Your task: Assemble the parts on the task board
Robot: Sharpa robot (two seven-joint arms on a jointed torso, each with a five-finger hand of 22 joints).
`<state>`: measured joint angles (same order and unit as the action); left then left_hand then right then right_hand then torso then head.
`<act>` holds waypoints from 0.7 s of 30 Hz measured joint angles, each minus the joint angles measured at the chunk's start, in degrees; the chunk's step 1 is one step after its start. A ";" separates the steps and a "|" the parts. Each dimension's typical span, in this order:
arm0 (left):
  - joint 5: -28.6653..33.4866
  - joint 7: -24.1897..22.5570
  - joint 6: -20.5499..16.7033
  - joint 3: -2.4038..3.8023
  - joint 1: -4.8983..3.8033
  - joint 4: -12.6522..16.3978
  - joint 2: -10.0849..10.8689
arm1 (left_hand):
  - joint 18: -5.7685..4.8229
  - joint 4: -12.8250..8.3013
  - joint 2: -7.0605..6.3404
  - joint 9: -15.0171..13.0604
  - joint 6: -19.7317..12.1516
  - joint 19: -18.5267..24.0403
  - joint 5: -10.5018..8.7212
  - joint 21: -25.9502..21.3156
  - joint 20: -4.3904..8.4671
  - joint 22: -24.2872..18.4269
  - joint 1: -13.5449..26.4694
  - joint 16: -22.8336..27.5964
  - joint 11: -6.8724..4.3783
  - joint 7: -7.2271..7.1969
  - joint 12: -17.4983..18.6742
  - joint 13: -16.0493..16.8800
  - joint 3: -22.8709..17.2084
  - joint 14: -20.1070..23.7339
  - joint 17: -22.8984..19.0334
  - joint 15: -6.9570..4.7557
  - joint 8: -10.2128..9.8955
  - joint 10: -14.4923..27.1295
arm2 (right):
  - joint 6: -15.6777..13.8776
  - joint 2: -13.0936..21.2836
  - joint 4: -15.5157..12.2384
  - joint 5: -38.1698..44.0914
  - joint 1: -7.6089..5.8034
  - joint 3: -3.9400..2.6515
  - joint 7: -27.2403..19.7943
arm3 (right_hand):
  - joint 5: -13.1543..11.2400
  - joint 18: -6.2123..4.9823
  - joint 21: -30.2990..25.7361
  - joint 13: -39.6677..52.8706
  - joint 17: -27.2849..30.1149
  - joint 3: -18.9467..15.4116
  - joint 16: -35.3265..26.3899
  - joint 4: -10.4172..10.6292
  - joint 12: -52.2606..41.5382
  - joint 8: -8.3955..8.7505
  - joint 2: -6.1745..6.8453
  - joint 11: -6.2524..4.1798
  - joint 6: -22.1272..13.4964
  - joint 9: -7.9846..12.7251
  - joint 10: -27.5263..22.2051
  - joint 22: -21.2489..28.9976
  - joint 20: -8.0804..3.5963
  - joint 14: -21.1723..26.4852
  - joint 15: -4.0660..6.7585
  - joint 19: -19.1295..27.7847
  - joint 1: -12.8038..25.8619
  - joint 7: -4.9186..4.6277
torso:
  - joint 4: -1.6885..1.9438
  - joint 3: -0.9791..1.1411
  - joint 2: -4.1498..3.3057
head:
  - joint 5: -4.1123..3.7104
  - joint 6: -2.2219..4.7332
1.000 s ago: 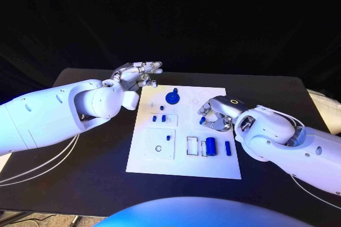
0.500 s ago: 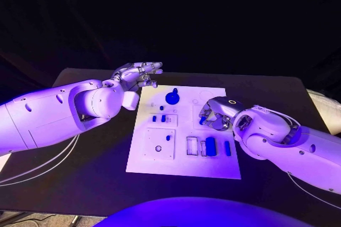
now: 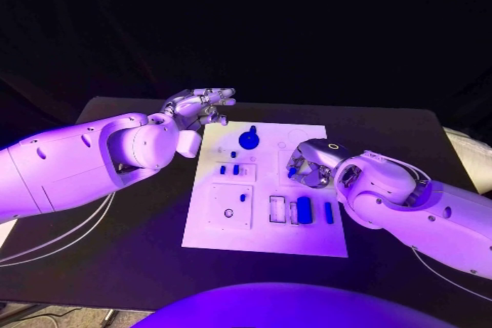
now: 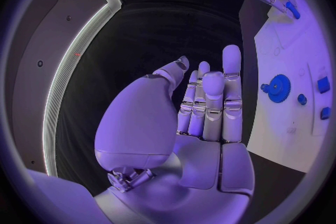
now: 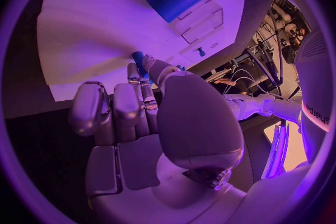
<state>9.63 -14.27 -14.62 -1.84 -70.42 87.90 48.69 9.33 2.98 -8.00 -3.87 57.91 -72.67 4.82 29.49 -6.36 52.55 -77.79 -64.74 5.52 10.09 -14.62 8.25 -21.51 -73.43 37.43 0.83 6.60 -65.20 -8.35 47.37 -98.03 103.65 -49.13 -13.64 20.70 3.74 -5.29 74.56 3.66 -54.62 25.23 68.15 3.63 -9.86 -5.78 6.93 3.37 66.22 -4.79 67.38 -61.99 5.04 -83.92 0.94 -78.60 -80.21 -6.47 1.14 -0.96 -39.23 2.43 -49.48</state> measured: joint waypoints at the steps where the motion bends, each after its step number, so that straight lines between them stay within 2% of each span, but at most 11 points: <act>1: 0.00 0.01 0.01 0.00 0.00 0.00 0.00 | 0.01 0.09 0.00 0.00 0.00 0.00 0.00 0.00 0.00 0.00 0.00 0.00 0.00 0.00 0.00 0.00 0.09 0.00 -0.03 0.00 0.00 0.00 | -0.25 0.00 -0.05 -0.01 0.01 0.00 -0.02 | -0.02 0.00 0.19 0.05 -0.15 0.00 0.00 0.00 0.00 -0.12 -0.01 -0.12 0.26 -0.03 0.24 -0.20 -0.12 0.00 0.00 -0.12 0.01 0.06 | -0.01 0.00 0.00 | -0.03 -0.01; 6: 0.00 0.08 0.09 0.00 0.00 -0.03 0.00 | 0.00 0.15 0.00 0.00 0.00 0.00 0.00 0.00 0.00 0.00 0.00 0.00 0.00 0.00 0.00 0.00 0.15 0.00 -0.06 0.00 0.00 0.00 | -2.08 0.21 -0.50 -0.11 0.06 0.02 -0.04 | -0.13 -0.01 0.50 0.23 -0.60 0.24 0.38 0.25 -0.07 -0.29 -0.43 -0.40 0.83 -0.35 1.02 -0.85 -0.31 -0.21 0.21 -0.31 0.44 0.24 | -0.01 -0.01 0.02 | -0.16 -0.07; 12: 0.00 0.18 0.19 0.00 0.01 -0.08 0.01 | 0.00 0.15 0.00 0.00 0.00 0.00 0.00 0.00 0.00 -0.05 0.00 0.00 0.00 0.00 0.00 -0.01 0.15 0.00 -0.05 0.00 0.00 0.00 | -4.73 0.95 -1.60 -0.19 0.08 -0.02 0.12 | -0.24 0.00 0.50 0.19 -0.73 0.40 0.58 0.42 -0.07 -0.29 -0.30 -0.35 0.97 -0.44 1.28 -1.07 -0.52 -0.19 0.23 -0.52 1.05 0.39 | 0.05 -0.01 0.06 | -0.27 0.03; 21: -0.03 0.30 0.31 -0.01 0.02 -0.16 0.02 | 0.00 0.15 0.00 0.00 0.00 0.00 0.00 0.00 0.00 -0.04 0.00 0.00 0.00 0.00 0.00 -0.01 0.15 0.00 -0.05 0.00 0.00 -0.01 | -7.44 2.01 -5.61 -1.43 -0.25 -0.38 0.40 | -0.35 0.00 0.73 0.12 -0.93 0.50 0.82 0.32 0.26 -0.26 -0.70 -0.35 1.19 -0.54 1.68 -1.23 -0.52 -0.01 0.40 -0.52 0.65 0.17 | 0.03 -0.06 0.07 | -0.03 0.02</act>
<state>9.60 -13.98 -14.30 -1.85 -70.40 87.74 48.71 9.33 3.13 -8.00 -3.87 57.91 -72.67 4.82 29.50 -6.36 52.51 -77.79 -64.74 5.52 10.08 -14.62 8.24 -21.36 -73.43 37.38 0.83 6.60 -65.20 -15.79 49.38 -103.64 102.22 -49.38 -14.02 21.10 3.39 -5.29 75.29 3.79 -55.55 25.73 68.97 3.95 -9.61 -6.04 6.24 3.02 67.42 -5.33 69.06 -63.21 4.52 -83.93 1.34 -79.11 -79.56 -6.29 1.17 -1.02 -39.16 2.40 -49.46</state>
